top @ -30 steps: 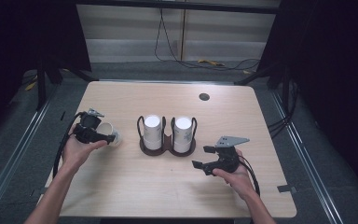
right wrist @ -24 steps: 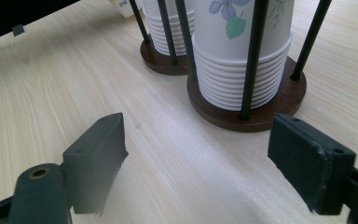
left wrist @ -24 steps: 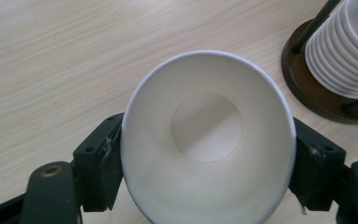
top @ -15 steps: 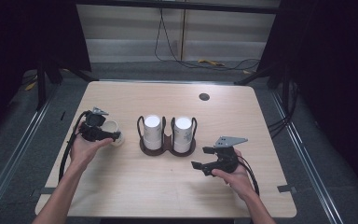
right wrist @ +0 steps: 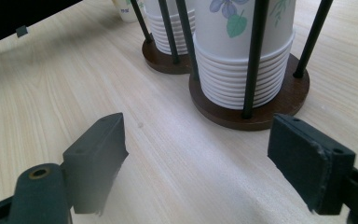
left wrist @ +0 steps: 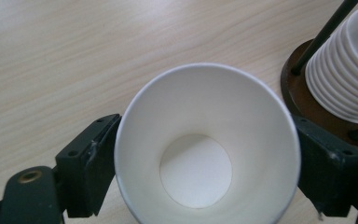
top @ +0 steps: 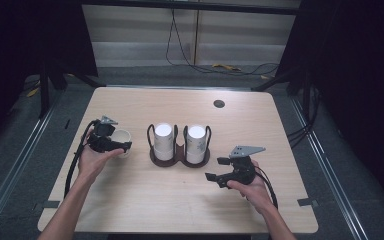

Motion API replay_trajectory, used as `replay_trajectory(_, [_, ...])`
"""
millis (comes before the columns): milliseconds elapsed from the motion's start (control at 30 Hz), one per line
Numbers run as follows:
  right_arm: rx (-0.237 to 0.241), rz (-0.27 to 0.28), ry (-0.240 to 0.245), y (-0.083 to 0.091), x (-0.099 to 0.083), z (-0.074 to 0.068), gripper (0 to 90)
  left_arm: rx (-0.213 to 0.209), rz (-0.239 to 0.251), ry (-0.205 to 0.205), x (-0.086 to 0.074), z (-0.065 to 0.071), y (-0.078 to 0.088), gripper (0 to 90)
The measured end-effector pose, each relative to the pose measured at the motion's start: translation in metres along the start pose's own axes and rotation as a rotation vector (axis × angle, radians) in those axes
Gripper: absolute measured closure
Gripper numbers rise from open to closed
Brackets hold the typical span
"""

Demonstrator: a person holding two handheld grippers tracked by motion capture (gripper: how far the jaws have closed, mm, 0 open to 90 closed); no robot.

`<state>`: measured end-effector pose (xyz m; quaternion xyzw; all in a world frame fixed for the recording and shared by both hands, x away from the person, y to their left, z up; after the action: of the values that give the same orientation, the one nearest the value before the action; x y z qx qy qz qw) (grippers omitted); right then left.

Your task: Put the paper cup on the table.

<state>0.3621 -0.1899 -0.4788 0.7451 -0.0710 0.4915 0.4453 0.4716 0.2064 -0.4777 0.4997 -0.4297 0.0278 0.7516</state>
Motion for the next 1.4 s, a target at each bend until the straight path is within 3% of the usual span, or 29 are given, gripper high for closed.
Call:
replay_trajectory(367, [-0.005, -0.006, -0.003, 0.001, 0.0, 0.0, 19.8, -0.05, 0.0, 0.003, -0.012, -0.002, -0.002, 16.2])
replay_trajectory(467, [-0.006, -0.004, -0.005, 0.002, 0.001, 0.0, 19.8, -0.045, 0.056, 0.012, -0.016, -0.001, 0.001, 16.1])
replay_trajectory(500, [-0.007, -0.003, -0.004, 0.002, 0.001, 0.001, 19.8, -0.054, 0.071, 0.036, -0.018, 0.0, 0.001, 15.9])
replay_trajectory(533, [-0.01, -0.003, -0.006, 0.003, 0.001, 0.001, 19.8, -0.054, 0.06, 0.039, -0.02, 0.0, 0.001, 15.9])
replay_trajectory(567, [-0.01, -0.001, -0.006, 0.003, 0.001, 0.001, 19.8, -0.041, 0.044, 0.018, -0.022, 0.0, 0.0, 16.2])
replay_trajectory(633, [-0.012, -0.001, -0.006, 0.003, 0.001, 0.002, 19.8, -0.022, 0.064, 0.015, -0.025, 0.001, 0.001, 16.2])
replay_trajectory(767, [-0.011, -0.002, -0.01, 0.003, 0.001, 0.001, 19.8, -0.062, 0.085, 0.039, -0.03, 0.0, 0.001, 16.3])
replay_trajectory(833, [-0.006, -0.003, -0.006, 0.003, 0.002, 0.0, 20.1, -0.065, 0.064, 0.016, -0.032, 0.001, 0.001, 16.3])
replay_trajectory(1100, [-0.014, 0.002, -0.007, 0.003, 0.005, 0.001, 20.2, -0.079, 0.087, -0.02, -0.037, 0.006, 0.014, 16.6])
replay_trajectory(1133, [-0.016, 0.001, -0.009, 0.003, 0.005, 0.002, 20.2, -0.065, 0.086, -0.032, -0.039, 0.007, 0.016, 16.5])
replay_trajectory(1400, [-0.042, 0.016, -0.014, 0.004, 0.007, 0.004, 20.1, -0.055, 0.119, -0.003, -0.054, 0.013, 0.029, 16.4])
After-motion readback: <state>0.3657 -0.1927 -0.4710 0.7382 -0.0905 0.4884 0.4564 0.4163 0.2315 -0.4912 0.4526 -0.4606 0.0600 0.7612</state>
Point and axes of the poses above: each handheld gripper's, and its own axes: y roughly backward along the jaws, x roughly out of its top, z roughly to its right, the point moved 3 cm from there along -y, roughly forward along the jaws, and after that the axes turned 8 degrees about -x, right-handed, at the moved point
